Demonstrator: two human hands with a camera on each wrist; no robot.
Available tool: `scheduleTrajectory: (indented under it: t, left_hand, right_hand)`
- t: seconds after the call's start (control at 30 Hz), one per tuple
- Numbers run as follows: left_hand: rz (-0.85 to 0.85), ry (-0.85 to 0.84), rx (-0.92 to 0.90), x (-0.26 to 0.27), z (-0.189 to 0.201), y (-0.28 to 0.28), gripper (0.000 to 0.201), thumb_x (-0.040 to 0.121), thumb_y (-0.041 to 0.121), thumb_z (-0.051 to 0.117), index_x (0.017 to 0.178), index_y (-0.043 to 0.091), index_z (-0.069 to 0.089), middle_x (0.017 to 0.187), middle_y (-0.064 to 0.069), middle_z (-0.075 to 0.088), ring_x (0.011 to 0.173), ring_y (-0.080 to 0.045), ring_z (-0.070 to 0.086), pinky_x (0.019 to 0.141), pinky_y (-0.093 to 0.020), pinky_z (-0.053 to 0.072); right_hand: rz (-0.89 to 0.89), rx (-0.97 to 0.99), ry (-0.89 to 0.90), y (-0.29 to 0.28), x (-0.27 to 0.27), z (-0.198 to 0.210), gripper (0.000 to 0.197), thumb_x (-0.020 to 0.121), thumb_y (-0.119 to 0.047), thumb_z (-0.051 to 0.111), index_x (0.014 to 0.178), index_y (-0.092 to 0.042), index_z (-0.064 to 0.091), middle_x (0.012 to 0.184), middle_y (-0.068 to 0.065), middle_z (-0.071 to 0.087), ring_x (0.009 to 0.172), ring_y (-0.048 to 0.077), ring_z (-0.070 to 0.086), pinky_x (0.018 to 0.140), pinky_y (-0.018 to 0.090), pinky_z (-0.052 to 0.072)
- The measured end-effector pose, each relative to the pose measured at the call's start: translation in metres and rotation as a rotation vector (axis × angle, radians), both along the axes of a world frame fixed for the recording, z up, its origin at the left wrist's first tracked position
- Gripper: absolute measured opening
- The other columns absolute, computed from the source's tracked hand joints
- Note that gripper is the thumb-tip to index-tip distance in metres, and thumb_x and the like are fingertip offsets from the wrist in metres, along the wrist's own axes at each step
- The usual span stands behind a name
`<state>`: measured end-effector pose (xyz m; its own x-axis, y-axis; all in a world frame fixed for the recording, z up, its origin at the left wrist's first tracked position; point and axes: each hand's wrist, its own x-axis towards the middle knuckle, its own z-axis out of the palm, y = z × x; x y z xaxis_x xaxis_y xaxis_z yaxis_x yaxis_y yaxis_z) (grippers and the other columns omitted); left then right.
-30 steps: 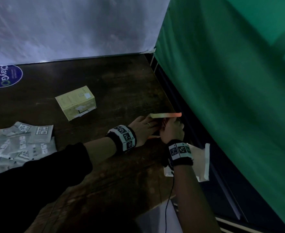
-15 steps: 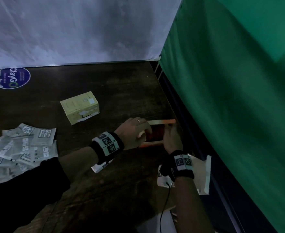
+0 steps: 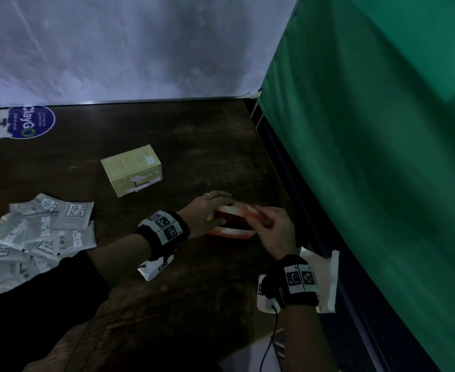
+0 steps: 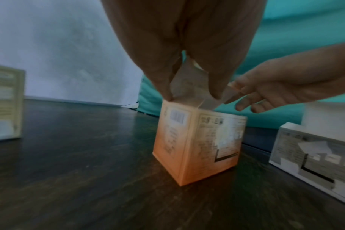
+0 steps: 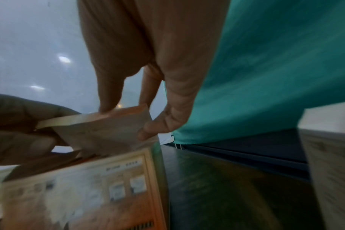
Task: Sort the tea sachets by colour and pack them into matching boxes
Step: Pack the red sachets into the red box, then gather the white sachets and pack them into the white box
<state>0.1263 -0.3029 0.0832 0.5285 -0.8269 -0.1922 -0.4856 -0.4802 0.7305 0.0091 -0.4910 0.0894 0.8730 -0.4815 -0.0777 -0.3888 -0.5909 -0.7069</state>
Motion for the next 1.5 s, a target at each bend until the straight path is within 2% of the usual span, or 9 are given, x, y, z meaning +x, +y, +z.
scheduleTrajectory:
  t: [0.1, 0.23, 0.53, 0.87, 0.97, 1.13, 1.3, 1.4, 1.5]
  left_hand:
    - [-0.028, 0.015, -0.025, 0.008, -0.002, 0.003, 0.054, 0.091, 0.009, 0.053, 0.139, 0.031, 0.039, 0.149, 0.011, 0.027, 0.13, -0.005, 0.03, 0.099, -0.022, 0.037]
    - [0.012, 0.014, 0.012, 0.013, -0.009, 0.004, 0.062, 0.084, 0.007, 0.062, 0.135, 0.035, 0.042, 0.149, 0.01, 0.024, 0.136, -0.017, 0.029, 0.104, -0.039, 0.042]
    - [-0.087, 0.041, 0.093, -0.002, -0.009, 0.018, 0.058, 0.096, 0.014, 0.042, 0.147, 0.034, 0.023, 0.158, 0.008, 0.001, 0.144, -0.012, -0.006, 0.114, -0.037, 0.01]
    - [-0.343, -0.588, 0.329, -0.018, -0.022, 0.007, 0.063, 0.095, 0.052, 0.027, 0.147, 0.04, -0.007, 0.156, 0.004, -0.019, 0.14, -0.022, -0.026, 0.106, -0.05, -0.019]
    - [-0.322, -0.655, 0.372, -0.022, -0.027, 0.003, 0.059, 0.098, 0.049, 0.023, 0.147, 0.039, -0.01, 0.157, -0.002, -0.016, 0.143, -0.026, -0.017, 0.107, -0.053, -0.015]
    - [-0.31, -0.634, 0.418, -0.026, -0.025, -0.004, 0.065, 0.097, 0.041, 0.037, 0.148, 0.037, -0.004, 0.157, -0.004, -0.016, 0.144, -0.035, -0.012, 0.111, -0.062, 0.002]
    - [-0.301, -0.609, 0.418, -0.027, -0.026, -0.007, 0.082, 0.091, 0.029, 0.053, 0.145, 0.041, -0.008, 0.154, -0.005, -0.021, 0.139, -0.041, 0.002, 0.106, -0.053, 0.031]
    - [-0.296, -0.593, 0.445, -0.026, -0.022, 0.006, 0.085, 0.088, 0.028, 0.056, 0.144, 0.046, -0.006, 0.154, -0.008, -0.02, 0.138, -0.044, 0.001, 0.106, -0.055, 0.029]
    - [-0.144, -0.568, 0.448, -0.023, -0.023, 0.034, 0.094, 0.086, 0.032, 0.06, 0.144, 0.044, -0.013, 0.152, -0.003, -0.026, 0.14, -0.037, -0.012, 0.112, -0.055, 0.013]
  right_hand:
    - [0.014, -0.049, -0.036, 0.001, -0.007, -0.004, 0.035, 0.081, -0.01, 0.073, 0.116, -0.012, 0.068, 0.119, 0.007, 0.056, 0.104, 0.007, 0.05, 0.085, 0.009, 0.035]
    - [0.011, -0.048, 0.021, 0.004, -0.009, -0.006, 0.034, 0.081, -0.005, 0.072, 0.115, -0.011, 0.069, 0.122, 0.006, 0.055, 0.109, 0.009, 0.05, 0.092, 0.012, 0.034]
    - [-0.036, -0.056, 0.032, 0.011, -0.013, -0.016, 0.031, 0.083, -0.013, 0.072, 0.113, -0.01, 0.069, 0.111, 0.001, 0.05, 0.098, 0.008, 0.048, 0.074, -0.007, 0.031]
    - [-0.069, -0.058, 0.04, 0.024, -0.019, -0.022, 0.031, 0.088, -0.023, 0.067, 0.117, -0.013, 0.067, 0.115, 0.004, 0.049, 0.1, 0.014, 0.053, 0.074, 0.002, 0.034]
    - [-0.068, -0.03, 0.069, 0.033, -0.021, -0.026, 0.037, 0.091, -0.025, 0.063, 0.126, -0.017, 0.061, 0.126, 0.005, 0.047, 0.109, 0.013, 0.05, 0.089, 0.016, 0.038]
    - [0.018, -0.045, 0.165, 0.041, -0.027, -0.021, 0.05, 0.092, -0.025, 0.061, 0.14, -0.018, 0.048, 0.138, 0.008, 0.039, 0.124, 0.019, 0.044, 0.098, 0.018, 0.031]
    - [0.043, -0.069, 0.112, 0.034, -0.036, -0.011, 0.036, 0.09, -0.023, 0.064, 0.125, -0.017, 0.062, 0.13, 0.005, 0.045, 0.12, 0.017, 0.047, 0.098, 0.02, 0.034]
    - [0.049, -0.065, 0.1, 0.039, -0.049, -0.014, 0.028, 0.092, -0.022, 0.061, 0.118, -0.013, 0.064, 0.124, 0.006, 0.054, 0.113, 0.018, 0.054, 0.098, 0.027, 0.042]
    - [0.102, -0.023, 0.168, 0.056, -0.064, -0.021, 0.028, 0.093, -0.02, 0.059, 0.12, -0.013, 0.062, 0.12, 0.004, 0.059, 0.105, 0.009, 0.056, 0.087, 0.016, 0.042]
